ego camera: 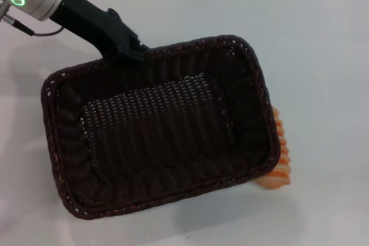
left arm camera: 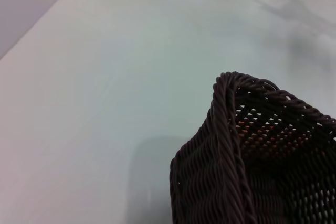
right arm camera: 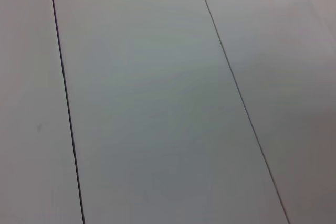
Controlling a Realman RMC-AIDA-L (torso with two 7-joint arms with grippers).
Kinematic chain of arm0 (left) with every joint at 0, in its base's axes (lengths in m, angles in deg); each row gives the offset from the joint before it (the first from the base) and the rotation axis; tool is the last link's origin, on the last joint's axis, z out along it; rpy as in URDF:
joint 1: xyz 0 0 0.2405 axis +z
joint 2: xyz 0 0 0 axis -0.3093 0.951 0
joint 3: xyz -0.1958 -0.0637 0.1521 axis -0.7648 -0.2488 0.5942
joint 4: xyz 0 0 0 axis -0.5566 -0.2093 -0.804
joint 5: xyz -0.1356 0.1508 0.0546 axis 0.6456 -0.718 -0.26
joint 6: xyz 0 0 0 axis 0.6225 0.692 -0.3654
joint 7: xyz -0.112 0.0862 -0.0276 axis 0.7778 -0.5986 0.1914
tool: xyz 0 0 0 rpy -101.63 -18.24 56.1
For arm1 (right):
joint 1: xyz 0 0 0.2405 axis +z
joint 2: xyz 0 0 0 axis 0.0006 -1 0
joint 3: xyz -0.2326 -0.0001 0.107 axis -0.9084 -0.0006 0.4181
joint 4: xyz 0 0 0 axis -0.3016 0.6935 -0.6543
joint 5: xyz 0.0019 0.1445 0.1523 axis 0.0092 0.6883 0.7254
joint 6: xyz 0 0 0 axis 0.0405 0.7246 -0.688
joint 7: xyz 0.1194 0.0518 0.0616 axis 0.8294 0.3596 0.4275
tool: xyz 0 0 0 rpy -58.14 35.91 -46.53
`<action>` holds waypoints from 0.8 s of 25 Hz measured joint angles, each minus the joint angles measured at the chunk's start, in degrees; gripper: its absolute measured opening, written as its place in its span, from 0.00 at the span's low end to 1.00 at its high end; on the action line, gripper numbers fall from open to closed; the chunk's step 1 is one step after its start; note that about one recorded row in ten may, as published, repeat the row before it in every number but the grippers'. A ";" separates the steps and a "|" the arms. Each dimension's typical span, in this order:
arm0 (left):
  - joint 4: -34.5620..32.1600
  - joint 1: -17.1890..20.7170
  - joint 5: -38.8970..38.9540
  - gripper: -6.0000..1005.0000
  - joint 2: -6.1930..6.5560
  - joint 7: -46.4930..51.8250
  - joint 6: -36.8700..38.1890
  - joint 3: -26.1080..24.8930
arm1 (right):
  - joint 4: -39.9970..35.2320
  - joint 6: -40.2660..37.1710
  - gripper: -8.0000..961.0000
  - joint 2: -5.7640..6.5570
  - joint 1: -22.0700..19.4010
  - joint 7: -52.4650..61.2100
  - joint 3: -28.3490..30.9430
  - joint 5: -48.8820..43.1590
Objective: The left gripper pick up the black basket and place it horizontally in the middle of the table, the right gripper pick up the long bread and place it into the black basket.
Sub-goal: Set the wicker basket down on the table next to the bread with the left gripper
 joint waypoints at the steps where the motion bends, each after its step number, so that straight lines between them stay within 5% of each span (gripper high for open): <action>1: 0.22 0.10 -0.11 0.20 -0.22 -0.29 0.01 0.08 | -0.03 0.00 0.84 0.00 -0.09 0.00 -0.01 -0.01; 8: 4.04 3.15 -2.19 0.20 -2.95 -1.53 0.25 5.77 | -0.11 0.00 0.83 0.00 -0.51 0.00 -0.07 -0.05; 20: 5.43 4.02 -2.58 0.20 -4.17 -1.52 0.26 8.59 | -0.12 -0.05 0.83 0.06 -0.25 0.00 -1.25 -0.05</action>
